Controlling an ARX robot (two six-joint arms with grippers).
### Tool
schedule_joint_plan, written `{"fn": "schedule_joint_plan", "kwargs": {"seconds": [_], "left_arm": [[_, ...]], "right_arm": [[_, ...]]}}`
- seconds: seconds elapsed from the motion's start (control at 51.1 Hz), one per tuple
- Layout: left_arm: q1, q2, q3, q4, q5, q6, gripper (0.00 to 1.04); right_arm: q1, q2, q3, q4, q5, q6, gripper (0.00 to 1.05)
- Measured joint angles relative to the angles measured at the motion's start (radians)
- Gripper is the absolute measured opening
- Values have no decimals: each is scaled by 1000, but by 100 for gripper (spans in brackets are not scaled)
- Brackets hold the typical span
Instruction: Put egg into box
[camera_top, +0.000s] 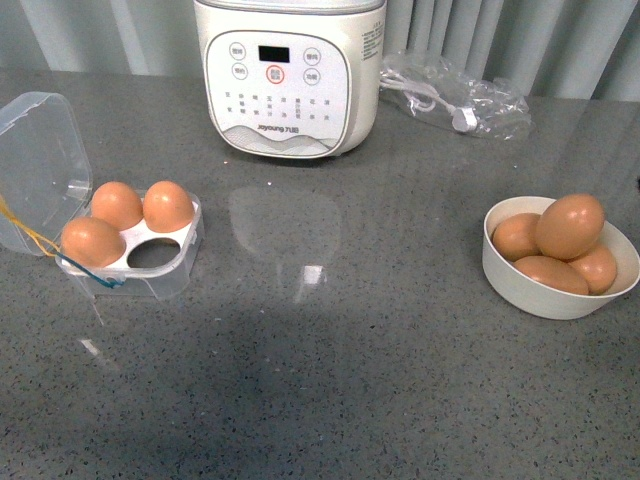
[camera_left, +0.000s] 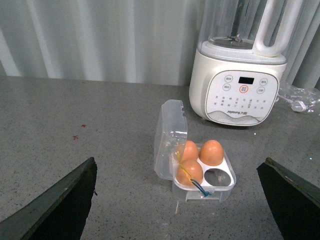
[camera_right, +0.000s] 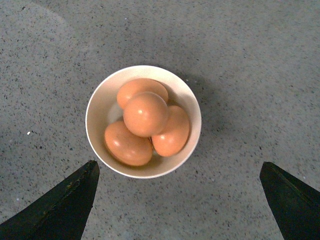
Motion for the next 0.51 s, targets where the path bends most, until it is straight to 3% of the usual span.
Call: {"fn": "schedule_joint_plan", "kwargs": {"seconds": [0.215,0.509], "left_arm": [[0,0,0,0,0,0,98],[0,0,0,0,0,0,98]], "right_arm": [[17,201,147,-31,-3,26,97],[30,352,200,-9,6,55,97]]}}
